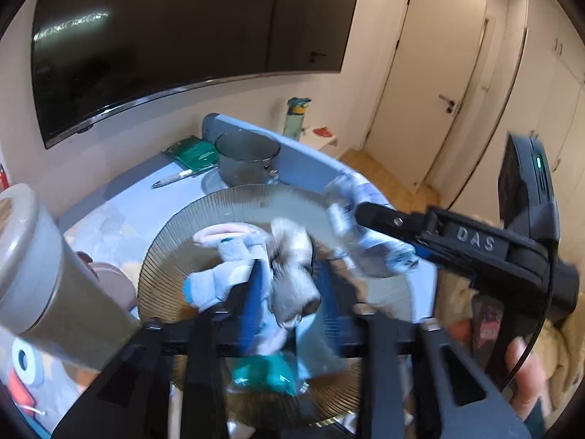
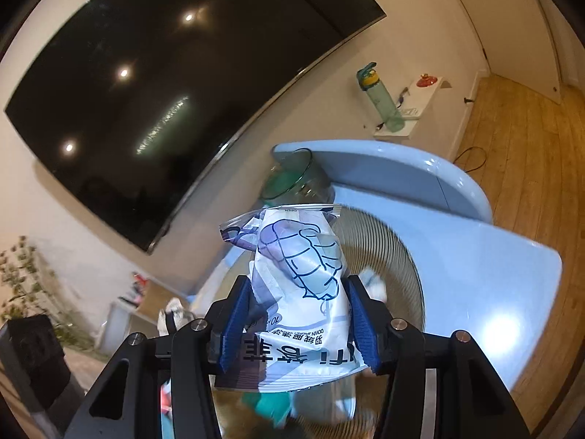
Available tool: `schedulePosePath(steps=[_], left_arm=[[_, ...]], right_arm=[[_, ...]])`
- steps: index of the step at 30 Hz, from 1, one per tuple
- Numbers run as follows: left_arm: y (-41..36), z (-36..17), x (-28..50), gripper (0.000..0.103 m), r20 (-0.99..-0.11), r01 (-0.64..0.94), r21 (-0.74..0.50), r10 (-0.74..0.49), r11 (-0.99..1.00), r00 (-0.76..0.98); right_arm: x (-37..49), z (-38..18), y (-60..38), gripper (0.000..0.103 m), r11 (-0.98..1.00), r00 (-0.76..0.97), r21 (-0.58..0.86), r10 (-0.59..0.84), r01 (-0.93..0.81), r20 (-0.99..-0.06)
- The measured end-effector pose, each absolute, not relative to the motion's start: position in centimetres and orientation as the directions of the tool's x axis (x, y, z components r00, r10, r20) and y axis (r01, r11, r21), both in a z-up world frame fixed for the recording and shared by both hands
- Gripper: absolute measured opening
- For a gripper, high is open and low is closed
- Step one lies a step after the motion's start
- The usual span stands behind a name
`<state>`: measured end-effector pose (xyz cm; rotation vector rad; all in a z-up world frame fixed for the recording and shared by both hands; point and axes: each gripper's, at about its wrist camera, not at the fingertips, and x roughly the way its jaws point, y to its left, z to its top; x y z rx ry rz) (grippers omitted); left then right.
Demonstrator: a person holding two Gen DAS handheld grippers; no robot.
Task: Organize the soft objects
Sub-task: 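Carry both items to the glass bowl and open both grippers over it, then bring both grippers back to the teal pouch and blue cloth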
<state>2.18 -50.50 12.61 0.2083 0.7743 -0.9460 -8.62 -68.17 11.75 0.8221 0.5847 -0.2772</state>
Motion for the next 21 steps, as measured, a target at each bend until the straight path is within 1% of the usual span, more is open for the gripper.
schedulePosePath(steps=[1,2,3,6,8,11,13,15,20,21], left_arm=[[-50.6,12.3,2.2,0.053,-0.681,0.792,-0.155,-0.644,0.591,0.347],[-50.6,12.1,2.0,0.064,-0.682,0.797,-0.156,-0.648,0.583,0.341],[-50.4,12.1,1.8,0.073,-0.677,0.803,-0.159,-0.655,0.574,0.334],[-49.2,12.5,0.5,0.074,-0.66,0.824,-0.155,-0.677,0.545,0.324],[-48.4,13.1,-0.3,0.074,-0.646,0.83,-0.151,-0.689,0.536,0.328],[-46.6,14.2,-1.5,0.074,-0.631,0.833,-0.162,-0.705,0.529,0.324],[-45.0,15.2,-2.3,0.074,-0.618,0.832,-0.172,-0.715,0.528,0.327],[-43.2,16.4,-3.2,0.074,-0.602,0.826,-0.157,-0.716,0.541,0.354],[-36.2,19.7,-5.1,0.074,-0.545,0.798,-0.097,-0.703,0.594,0.457],[-34.3,20.3,-5.4,0.076,-0.534,0.788,-0.084,-0.695,0.611,0.482]], right_arm=[[-7.9,11.3,-68.7,0.061,0.671,0.794,0.586,-0.007,0.454,-0.608],[-7.3,10.9,-69.0,0.062,0.674,0.774,0.57,-0.005,0.47,-0.633],[-7.2,10.5,-69.3,0.062,0.669,0.766,0.573,0.008,0.474,-0.643],[-8.4,9.8,-69.2,0.062,0.647,0.773,0.608,0.045,0.46,-0.633],[-9.6,10.1,-68.7,0.062,0.655,0.772,0.598,0.036,0.462,-0.635],[-11.5,11.5,-67.0,0.067,0.692,0.772,0.557,-0.001,0.46,-0.636],[-12.5,12.6,-65.3,0.07,0.719,0.779,0.542,0.002,0.435,-0.627],[-13.2,13.8,-63.5,0.077,0.748,0.788,0.526,0.007,0.405,-0.616],[-14.0,16.7,-57.4,0.079,0.824,0.813,0.489,0.06,0.287,-0.579],[-14.2,17.3,-55.9,0.081,0.84,0.817,0.478,0.076,0.257,-0.571]])
